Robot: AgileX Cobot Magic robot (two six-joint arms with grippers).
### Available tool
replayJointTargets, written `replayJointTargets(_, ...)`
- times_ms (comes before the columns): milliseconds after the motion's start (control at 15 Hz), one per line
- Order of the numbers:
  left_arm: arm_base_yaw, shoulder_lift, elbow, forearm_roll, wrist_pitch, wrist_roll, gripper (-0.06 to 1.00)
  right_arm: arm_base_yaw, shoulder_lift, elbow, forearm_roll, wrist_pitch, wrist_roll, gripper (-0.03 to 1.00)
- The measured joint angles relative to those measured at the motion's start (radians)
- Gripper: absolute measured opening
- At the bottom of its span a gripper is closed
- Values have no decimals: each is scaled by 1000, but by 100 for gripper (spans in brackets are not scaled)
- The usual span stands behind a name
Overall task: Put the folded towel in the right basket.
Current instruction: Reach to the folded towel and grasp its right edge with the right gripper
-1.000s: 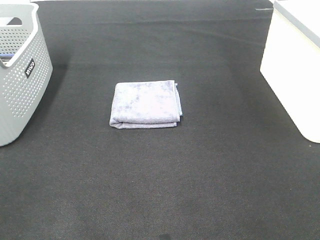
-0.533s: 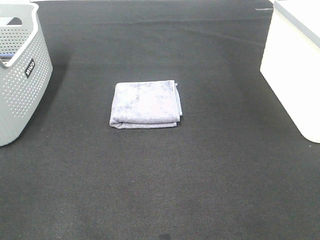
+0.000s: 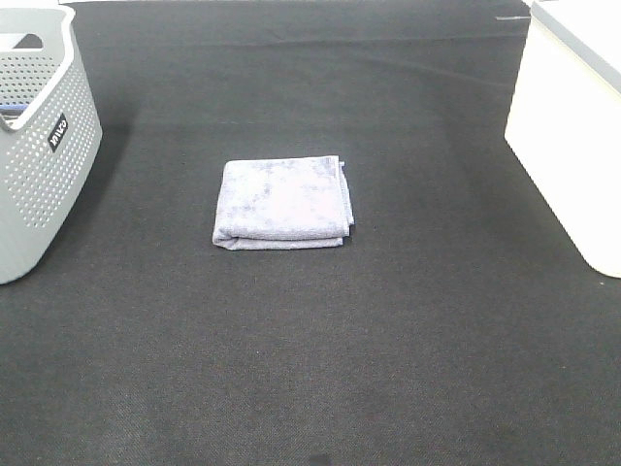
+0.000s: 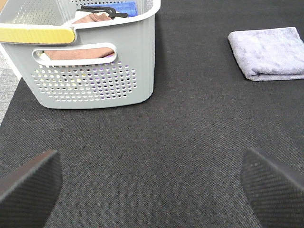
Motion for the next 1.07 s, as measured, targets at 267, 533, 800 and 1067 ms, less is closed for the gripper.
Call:
replayJointTargets(267,0,0,0,0,0,0,97,0,0,0,0,0,0,82)
replayJointTargets(533,0,0,0,0,0,0,97,0,0,0,0,0,0,82)
replayJointTargets(800,0,0,0,0,0,0,97,0,0,0,0,0,0,82)
replayJointTargets(1067,0,0,0,0,0,0,97,0,0,0,0,0,0,82)
